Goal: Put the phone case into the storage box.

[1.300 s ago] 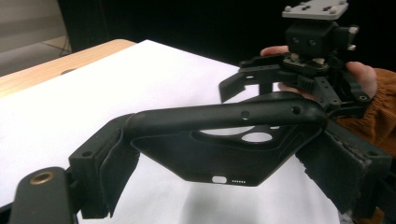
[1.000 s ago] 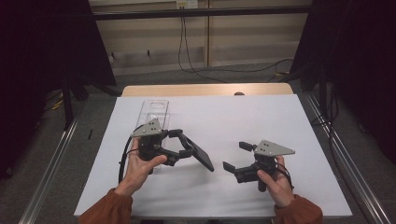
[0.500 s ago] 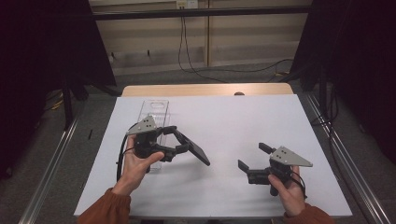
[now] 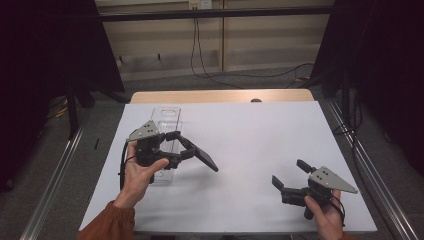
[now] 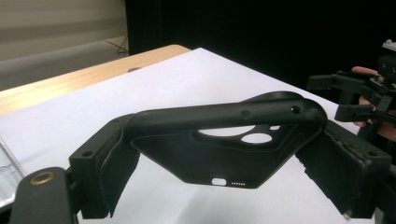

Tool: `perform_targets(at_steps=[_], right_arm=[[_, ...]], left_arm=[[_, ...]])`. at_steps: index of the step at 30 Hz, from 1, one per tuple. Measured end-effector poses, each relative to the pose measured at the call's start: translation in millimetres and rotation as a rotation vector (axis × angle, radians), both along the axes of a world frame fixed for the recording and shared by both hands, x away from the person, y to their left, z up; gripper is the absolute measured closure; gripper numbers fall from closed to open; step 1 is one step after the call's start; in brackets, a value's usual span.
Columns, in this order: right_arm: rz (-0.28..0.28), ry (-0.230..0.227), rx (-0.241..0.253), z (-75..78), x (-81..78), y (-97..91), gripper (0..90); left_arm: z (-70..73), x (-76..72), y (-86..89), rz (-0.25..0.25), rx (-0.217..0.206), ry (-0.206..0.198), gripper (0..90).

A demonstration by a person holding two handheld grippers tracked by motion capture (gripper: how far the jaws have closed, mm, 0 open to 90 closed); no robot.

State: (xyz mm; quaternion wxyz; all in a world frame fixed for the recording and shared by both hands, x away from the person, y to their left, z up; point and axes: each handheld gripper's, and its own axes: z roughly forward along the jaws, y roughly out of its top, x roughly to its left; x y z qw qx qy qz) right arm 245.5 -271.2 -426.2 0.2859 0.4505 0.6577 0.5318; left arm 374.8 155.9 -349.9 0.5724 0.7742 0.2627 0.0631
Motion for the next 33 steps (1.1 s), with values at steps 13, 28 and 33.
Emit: perform_targets(at_steps=[13, 28, 33], right_arm=[[-0.057, -0.016, -0.031, -5.5, -10.7, -16.4, 0.0], [-0.088, -0.021, -0.028, -5.1, -11.5, -23.4, 0.0], [-0.086, -0.021, -0.034, -5.9, -11.7, -23.2, 0.0]], left_arm=[[18.5, 3.8, 7.7, 0.024, 0.011, -0.012, 14.3], [46.0, 15.0, 27.9, 0.103, 0.034, -0.033, 14.3], [51.8, 17.9, 42.0, 0.15, 0.047, -0.015, 14.3]])
